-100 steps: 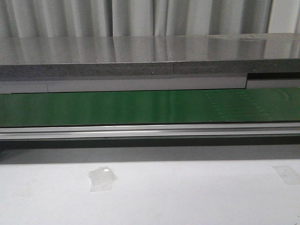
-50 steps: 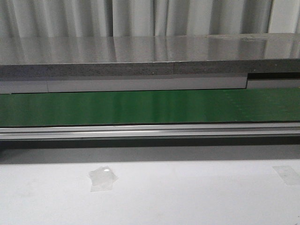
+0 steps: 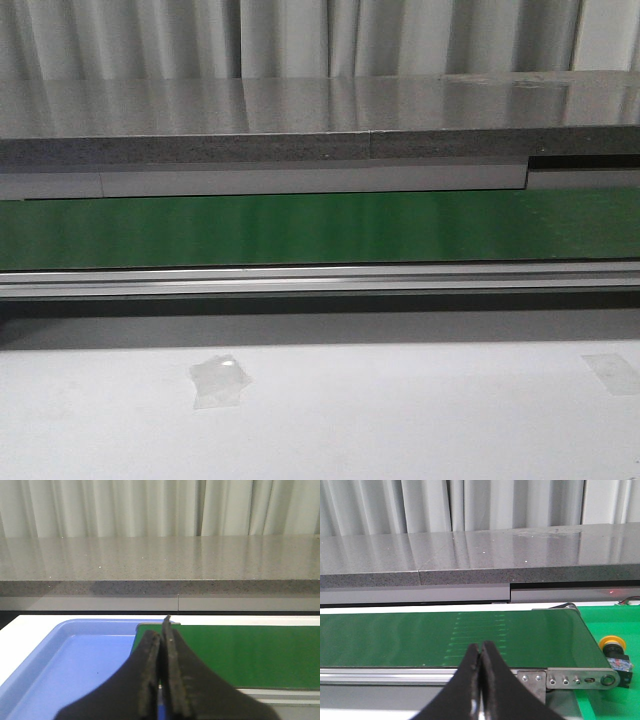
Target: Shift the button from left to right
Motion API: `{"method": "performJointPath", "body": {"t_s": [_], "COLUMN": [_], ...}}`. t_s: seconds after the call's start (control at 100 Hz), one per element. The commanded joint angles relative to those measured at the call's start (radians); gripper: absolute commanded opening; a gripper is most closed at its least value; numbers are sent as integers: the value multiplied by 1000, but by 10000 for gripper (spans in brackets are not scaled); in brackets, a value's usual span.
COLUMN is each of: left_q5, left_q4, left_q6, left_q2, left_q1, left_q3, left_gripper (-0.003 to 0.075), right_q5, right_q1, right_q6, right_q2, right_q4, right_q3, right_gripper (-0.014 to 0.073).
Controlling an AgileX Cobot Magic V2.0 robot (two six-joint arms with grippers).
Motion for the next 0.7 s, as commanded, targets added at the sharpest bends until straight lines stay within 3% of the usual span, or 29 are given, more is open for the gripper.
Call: {"method": "performJointPath", "body": {"t_s": [0.0,0.11,0.69], "left_q5": [-94,-94,-131], "left_q4": [1,2,10], "left_q6": [-14,-26,-39], "left_q2": [-54,-138,-133], "left_q1": [-4,-4,-4], "left_q3": [17,66,99], "left_gripper": [-20,-20,-20], "right_q5": [-85,-85,-85], "right_q1": [0,0,0], "right_q6": [-3,-3,-3], "right_q2": [-15,-15,-14], "right_q4": [-15,-15,-15], "right_q3": [-16,-16,-16], "right_gripper": [-68,-68,-68]}}
